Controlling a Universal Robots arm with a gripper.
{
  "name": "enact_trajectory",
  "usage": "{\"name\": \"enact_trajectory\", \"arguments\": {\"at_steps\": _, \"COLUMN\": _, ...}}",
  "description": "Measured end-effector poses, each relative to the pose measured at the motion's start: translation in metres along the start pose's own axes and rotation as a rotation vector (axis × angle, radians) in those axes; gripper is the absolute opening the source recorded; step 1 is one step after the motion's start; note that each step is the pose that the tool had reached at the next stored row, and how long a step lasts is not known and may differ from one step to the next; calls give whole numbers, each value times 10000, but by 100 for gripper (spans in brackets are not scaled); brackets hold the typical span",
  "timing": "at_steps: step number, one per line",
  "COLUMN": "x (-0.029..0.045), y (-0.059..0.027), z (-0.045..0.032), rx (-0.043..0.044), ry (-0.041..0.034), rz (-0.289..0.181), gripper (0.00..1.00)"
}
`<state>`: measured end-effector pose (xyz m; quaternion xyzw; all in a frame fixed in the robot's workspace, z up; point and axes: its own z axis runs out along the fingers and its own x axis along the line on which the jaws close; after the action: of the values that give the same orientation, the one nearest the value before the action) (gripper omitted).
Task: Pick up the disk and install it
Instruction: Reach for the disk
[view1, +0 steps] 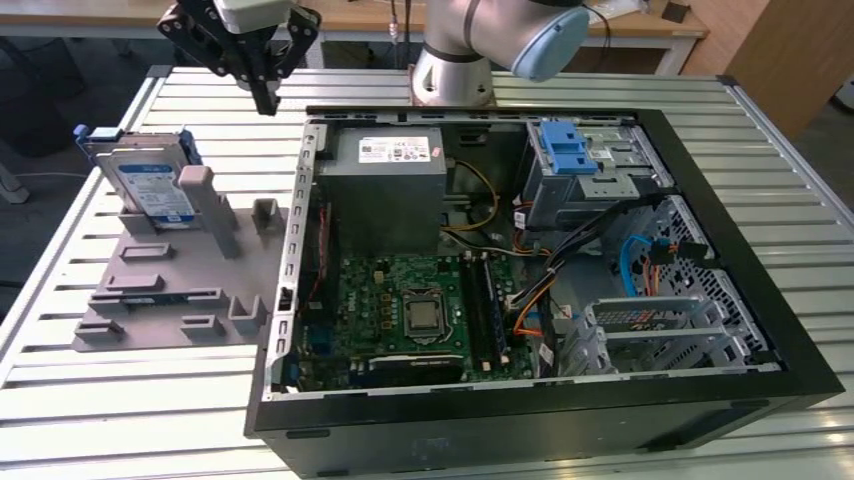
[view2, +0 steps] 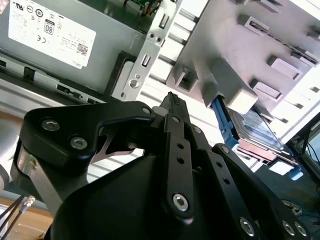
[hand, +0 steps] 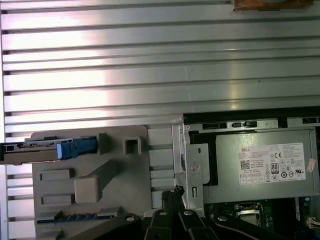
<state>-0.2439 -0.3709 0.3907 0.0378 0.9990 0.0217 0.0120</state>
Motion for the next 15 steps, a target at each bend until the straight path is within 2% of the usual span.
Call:
{"name": "enact_trajectory", "arguments": {"at_steps": 3, "x": 99, "y": 22, "z": 1, "rx": 1, "ry": 7, "rz": 2, "gripper": 11}}
{"name": "enact_trajectory", "arguments": {"at_steps": 4, "x": 168, "y": 35, "z": 0, "rx": 3, "ry": 13, "rz": 1, "gripper": 11}}
{"name": "enact_trajectory", "arguments": {"at_steps": 6, "x": 255, "y": 45, "z": 1, "rx": 3, "ry": 21, "rz": 3, "gripper": 11}}
{"name": "enact_trajectory", "arguments": {"at_steps": 12, "x": 388, "y": 60, "z": 2, "rx": 4, "ry": 48, "rz": 2, "gripper": 11}}
{"name": "enact_trajectory", "arguments": {"at_steps": 15, "x": 443, "y": 69, "z": 3, "rx": 8, "ry": 102, "rz": 7, "gripper": 11}}
